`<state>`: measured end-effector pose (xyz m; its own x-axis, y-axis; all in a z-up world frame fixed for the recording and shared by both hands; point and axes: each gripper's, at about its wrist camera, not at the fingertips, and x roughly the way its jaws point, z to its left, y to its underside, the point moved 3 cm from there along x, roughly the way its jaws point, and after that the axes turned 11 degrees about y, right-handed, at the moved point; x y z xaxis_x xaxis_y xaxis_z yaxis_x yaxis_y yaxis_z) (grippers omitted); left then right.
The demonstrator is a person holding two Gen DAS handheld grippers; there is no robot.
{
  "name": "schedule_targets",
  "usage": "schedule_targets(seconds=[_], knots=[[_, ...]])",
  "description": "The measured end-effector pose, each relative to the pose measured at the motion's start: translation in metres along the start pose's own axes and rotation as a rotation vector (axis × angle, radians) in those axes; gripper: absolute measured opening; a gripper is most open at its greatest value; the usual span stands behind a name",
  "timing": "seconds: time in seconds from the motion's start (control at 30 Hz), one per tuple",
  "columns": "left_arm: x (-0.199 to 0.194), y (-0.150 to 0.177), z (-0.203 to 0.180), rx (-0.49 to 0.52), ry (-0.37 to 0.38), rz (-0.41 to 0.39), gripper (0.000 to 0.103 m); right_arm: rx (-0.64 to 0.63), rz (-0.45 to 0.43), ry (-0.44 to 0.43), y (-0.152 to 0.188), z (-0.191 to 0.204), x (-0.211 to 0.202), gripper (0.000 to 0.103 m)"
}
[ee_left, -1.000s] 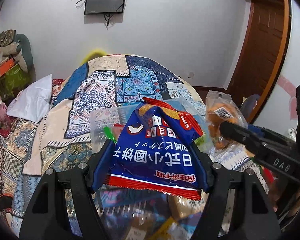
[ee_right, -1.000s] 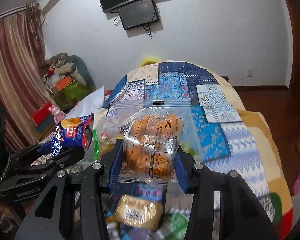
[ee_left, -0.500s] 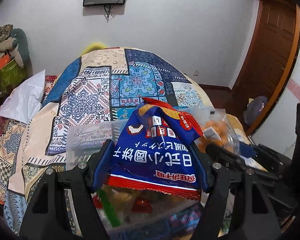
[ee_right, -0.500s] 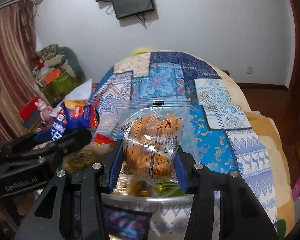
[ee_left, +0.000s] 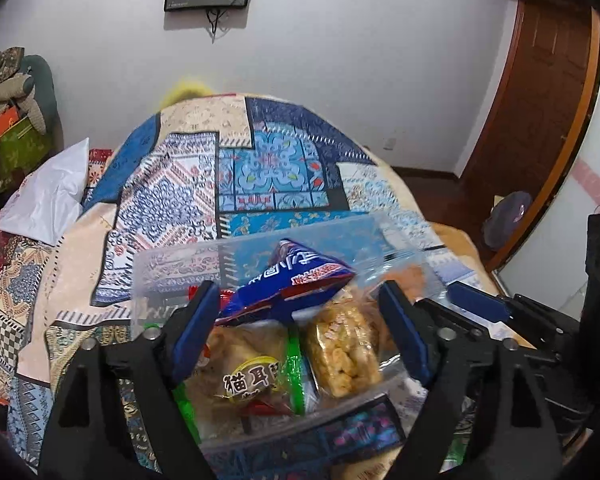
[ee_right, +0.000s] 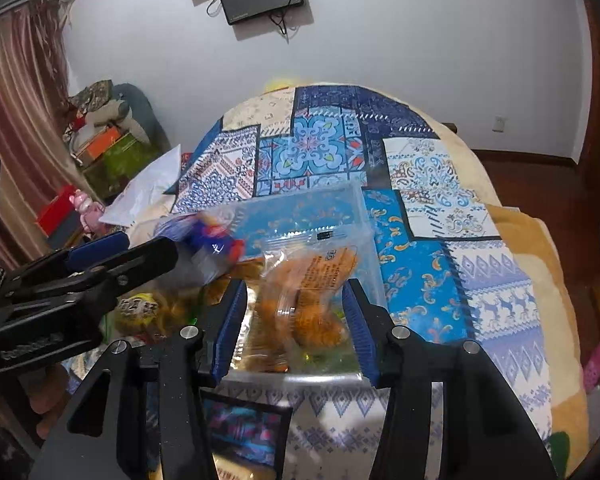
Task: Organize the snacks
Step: 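Drop the blue biscuit bag into the box with the left gripper while the right drops the bun packet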
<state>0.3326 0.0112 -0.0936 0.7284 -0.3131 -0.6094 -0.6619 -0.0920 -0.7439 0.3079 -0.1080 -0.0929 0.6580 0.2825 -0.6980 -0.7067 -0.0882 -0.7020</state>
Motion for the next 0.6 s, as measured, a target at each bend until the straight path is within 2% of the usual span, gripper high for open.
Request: schedule_targets(seconds=[0.13, 0.23, 0.3, 0.6], knots=[[-0.027, -0.001, -0.005, 0.009, -0.012, -0.022, 0.083, -0.004, -0.031, 0.007, -0.003, -0.001, -0.024, 0.048], [-0.049, 0.006, -0.005, 0.016, -0.022, -0.026, 0.084, -0.009, -0.06, 0.012, -0.001, -0.002, -0.047, 0.055], [-0.063, 0.014, -0.006, 0.018, -0.038, -0.028, 0.084, -0.019, -0.077, 0.019, 0.003, -0.003, -0.062, 0.058], [-0.099, 0.064, 0.003, -0.002, -0.077, 0.034, 0.084, -0.058, -0.079, 0.028, 0.044, 0.002, -0.102, 0.058]])
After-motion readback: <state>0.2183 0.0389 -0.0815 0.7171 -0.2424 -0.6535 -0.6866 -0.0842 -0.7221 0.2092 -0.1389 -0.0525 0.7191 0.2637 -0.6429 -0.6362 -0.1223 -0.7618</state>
